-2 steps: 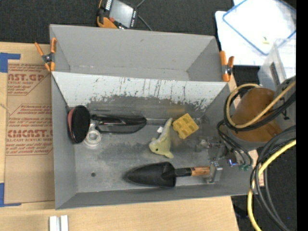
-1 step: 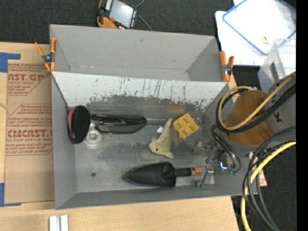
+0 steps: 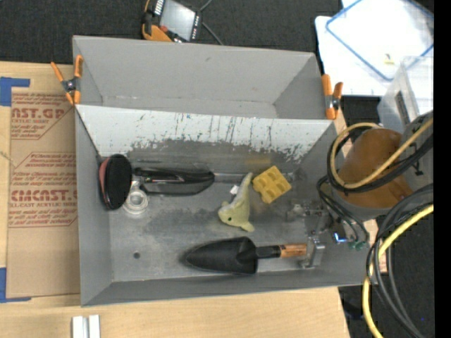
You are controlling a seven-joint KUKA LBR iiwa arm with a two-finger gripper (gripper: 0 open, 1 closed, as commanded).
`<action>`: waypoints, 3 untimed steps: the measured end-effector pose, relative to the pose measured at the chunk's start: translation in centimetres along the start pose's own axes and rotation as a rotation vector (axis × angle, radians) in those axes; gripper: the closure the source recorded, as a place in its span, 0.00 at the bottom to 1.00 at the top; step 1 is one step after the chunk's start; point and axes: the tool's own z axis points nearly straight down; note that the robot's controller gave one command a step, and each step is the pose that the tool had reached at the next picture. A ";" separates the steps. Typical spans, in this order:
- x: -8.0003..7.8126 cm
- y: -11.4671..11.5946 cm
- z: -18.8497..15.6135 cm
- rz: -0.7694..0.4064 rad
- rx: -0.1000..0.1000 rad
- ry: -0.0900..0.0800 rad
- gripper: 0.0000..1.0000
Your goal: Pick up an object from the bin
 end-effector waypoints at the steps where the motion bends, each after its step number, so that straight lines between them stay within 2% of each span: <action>1: 0.8 2.3 0.0 0.162 -0.003 0.011 1.00; 3: 0.8 2.3 -0.1 0.162 -0.003 0.011 1.00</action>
Offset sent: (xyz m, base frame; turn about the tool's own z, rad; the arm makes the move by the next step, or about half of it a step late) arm 0.0000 0.0000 0.0000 0.0000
